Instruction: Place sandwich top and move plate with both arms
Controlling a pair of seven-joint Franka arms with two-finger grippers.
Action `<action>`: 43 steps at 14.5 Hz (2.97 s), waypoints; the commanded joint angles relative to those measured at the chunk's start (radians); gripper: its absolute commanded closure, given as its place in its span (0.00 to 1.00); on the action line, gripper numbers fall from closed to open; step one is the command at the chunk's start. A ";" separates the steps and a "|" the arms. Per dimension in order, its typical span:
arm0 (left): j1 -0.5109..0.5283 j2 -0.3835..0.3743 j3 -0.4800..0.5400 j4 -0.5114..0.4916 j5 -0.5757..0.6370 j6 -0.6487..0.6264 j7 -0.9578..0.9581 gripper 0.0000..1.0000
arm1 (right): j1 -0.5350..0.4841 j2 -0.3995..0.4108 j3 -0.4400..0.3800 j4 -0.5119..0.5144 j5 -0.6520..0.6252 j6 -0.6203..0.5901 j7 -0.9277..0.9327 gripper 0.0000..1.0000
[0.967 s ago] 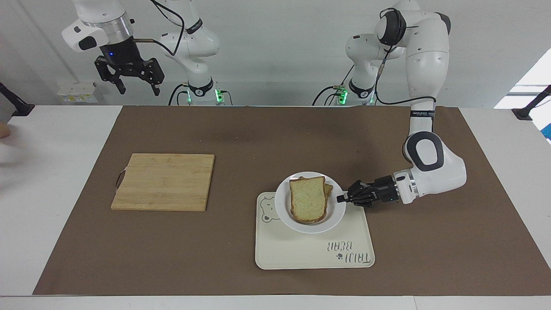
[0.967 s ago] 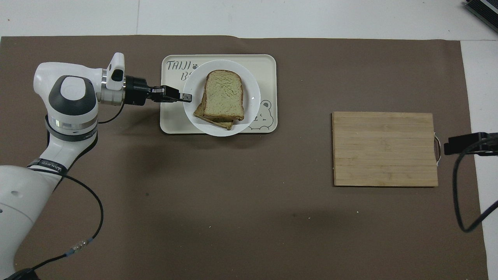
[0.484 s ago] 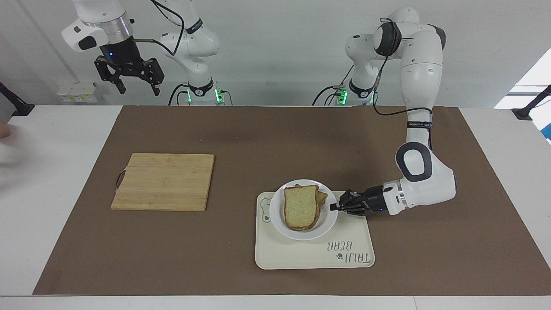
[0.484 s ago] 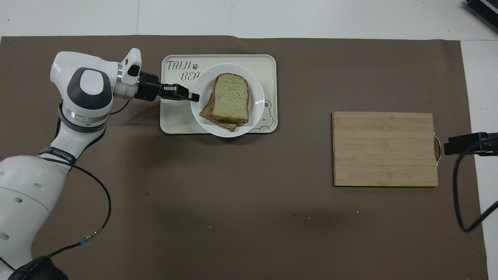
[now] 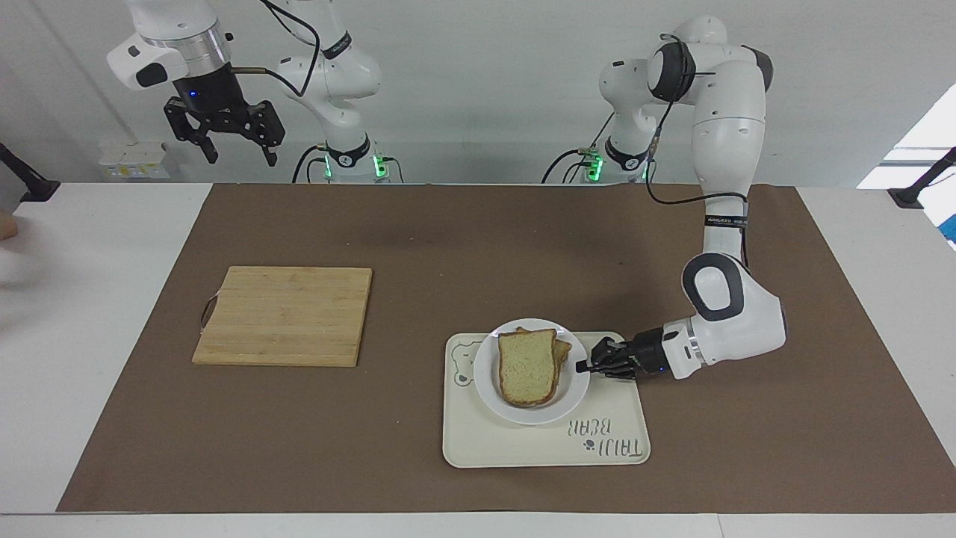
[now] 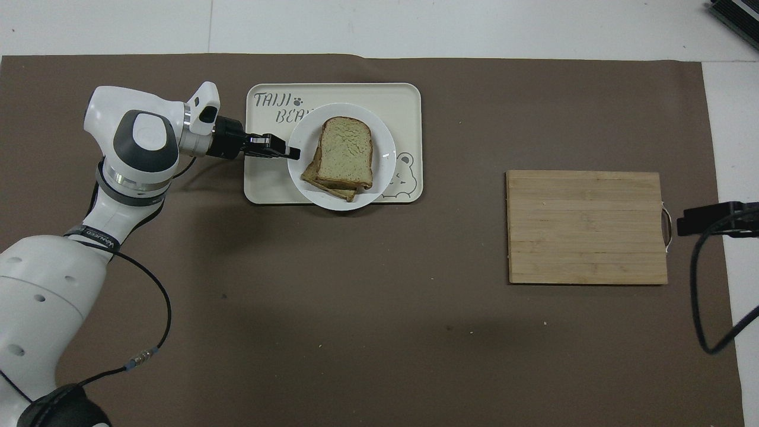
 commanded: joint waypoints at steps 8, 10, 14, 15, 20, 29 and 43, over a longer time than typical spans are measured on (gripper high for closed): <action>0.122 -0.118 0.008 -0.015 0.192 -0.052 -0.101 0.00 | -0.005 -0.015 -0.004 -0.017 0.022 0.008 -0.020 0.00; 0.124 -0.175 0.014 -0.015 0.304 -0.062 -0.199 0.00 | -0.005 -0.015 -0.004 -0.017 0.022 0.008 -0.020 0.00; 0.115 -0.268 0.040 -0.002 0.505 -0.118 -0.310 0.00 | -0.005 -0.015 -0.004 -0.017 0.022 0.010 -0.020 0.00; 0.110 -0.296 0.040 -0.002 0.577 -0.132 -0.334 0.00 | -0.005 -0.015 -0.006 -0.017 0.023 0.008 -0.020 0.00; 0.086 -0.394 0.039 -0.004 0.853 -0.177 -0.584 0.00 | -0.005 -0.015 -0.004 -0.017 0.022 0.010 -0.020 0.00; 0.083 -0.618 0.032 -0.001 0.998 -0.428 -0.628 0.00 | -0.005 -0.015 -0.006 -0.017 0.023 0.008 -0.020 0.00; 0.092 -0.712 0.035 -0.067 0.998 -0.483 -0.591 0.00 | -0.005 -0.015 -0.004 -0.017 0.022 0.008 -0.020 0.00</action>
